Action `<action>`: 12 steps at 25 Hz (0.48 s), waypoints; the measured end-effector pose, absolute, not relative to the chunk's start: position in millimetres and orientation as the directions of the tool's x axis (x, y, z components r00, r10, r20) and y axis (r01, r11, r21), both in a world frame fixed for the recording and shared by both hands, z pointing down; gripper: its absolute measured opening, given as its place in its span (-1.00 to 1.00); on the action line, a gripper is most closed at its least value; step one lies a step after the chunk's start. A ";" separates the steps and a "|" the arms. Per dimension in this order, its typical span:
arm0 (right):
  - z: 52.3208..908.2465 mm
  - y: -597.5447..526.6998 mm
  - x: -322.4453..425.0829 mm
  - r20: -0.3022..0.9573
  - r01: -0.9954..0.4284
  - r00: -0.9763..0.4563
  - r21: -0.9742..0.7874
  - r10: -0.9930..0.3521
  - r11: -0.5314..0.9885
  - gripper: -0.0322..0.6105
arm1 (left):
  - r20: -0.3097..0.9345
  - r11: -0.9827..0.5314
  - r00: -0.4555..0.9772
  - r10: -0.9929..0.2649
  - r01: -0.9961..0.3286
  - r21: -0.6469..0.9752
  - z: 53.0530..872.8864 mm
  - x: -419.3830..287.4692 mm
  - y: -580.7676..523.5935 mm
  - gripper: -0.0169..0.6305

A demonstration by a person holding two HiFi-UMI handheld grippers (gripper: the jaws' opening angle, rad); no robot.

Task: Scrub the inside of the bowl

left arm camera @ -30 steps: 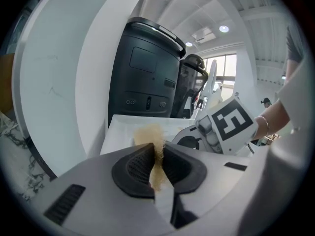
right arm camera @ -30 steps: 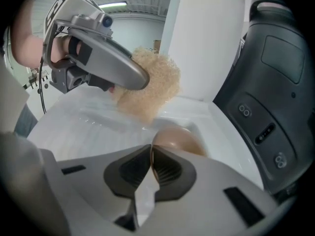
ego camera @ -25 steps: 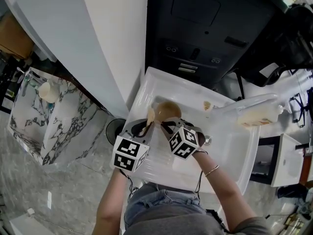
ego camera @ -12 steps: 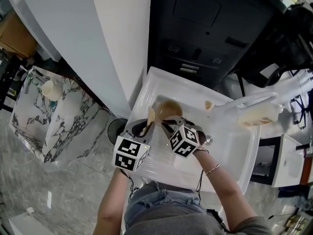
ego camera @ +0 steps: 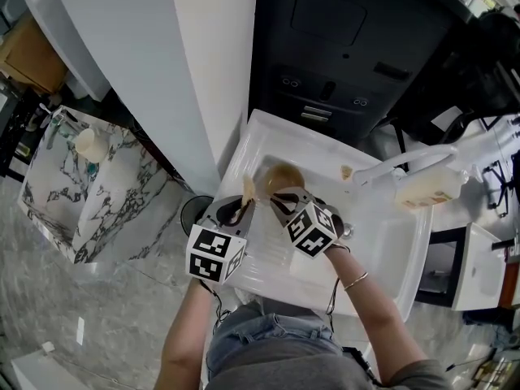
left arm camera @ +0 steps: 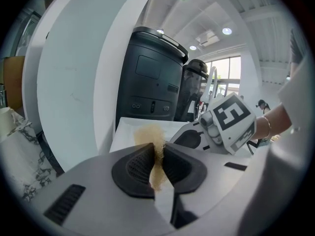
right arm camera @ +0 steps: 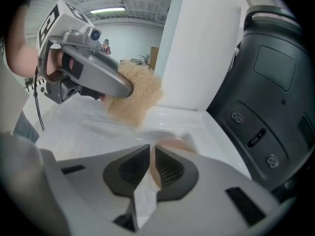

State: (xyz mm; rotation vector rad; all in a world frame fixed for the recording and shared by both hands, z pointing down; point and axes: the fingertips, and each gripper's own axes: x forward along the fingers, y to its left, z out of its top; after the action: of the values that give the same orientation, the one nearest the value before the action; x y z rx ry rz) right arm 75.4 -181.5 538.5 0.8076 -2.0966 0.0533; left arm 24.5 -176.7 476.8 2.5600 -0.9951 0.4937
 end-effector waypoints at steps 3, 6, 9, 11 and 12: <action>526.4 -180.0 76.9 0.717 -0.597 -0.421 0.242 -0.556 0.764 -0.78 | 0.431 -0.695 0.691 -0.580 -0.696 0.181 474.8 23.8 -172.5 -0.81; 514.7 -176.0 77.1 0.691 -0.628 -0.434 0.227 -0.578 0.744 -0.79 | 0.423 -0.695 0.689 -0.588 -0.698 0.171 472.0 24.0 -167.9 -0.81; 505.7 -169.5 78.0 0.665 -0.656 -0.448 0.210 -0.598 0.725 -0.80 | 0.410 -0.689 0.683 -0.605 -0.707 0.161 468.6 23.7 -163.4 -0.81; 497.6 -165.5 78.4 0.632 -0.687 -0.470 0.177 -0.617 0.705 -0.82 | 0.397 -0.684 0.680 -0.616 -0.712 0.158 465.0 23.0 -161.1 -0.81; 492.2 -163.6 78.2 0.610 -0.706 -0.485 0.149 -0.626 0.692 -0.82 | 0.391 -0.683 0.679 -0.621 -0.714 0.156 463.1 22.6 -159.9 -0.81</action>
State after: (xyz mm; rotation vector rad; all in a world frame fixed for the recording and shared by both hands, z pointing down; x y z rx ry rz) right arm 78.2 -163.6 492.2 1.0145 -2.2508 0.1591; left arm 22.6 -159.9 463.1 2.5979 -1.0604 0.4459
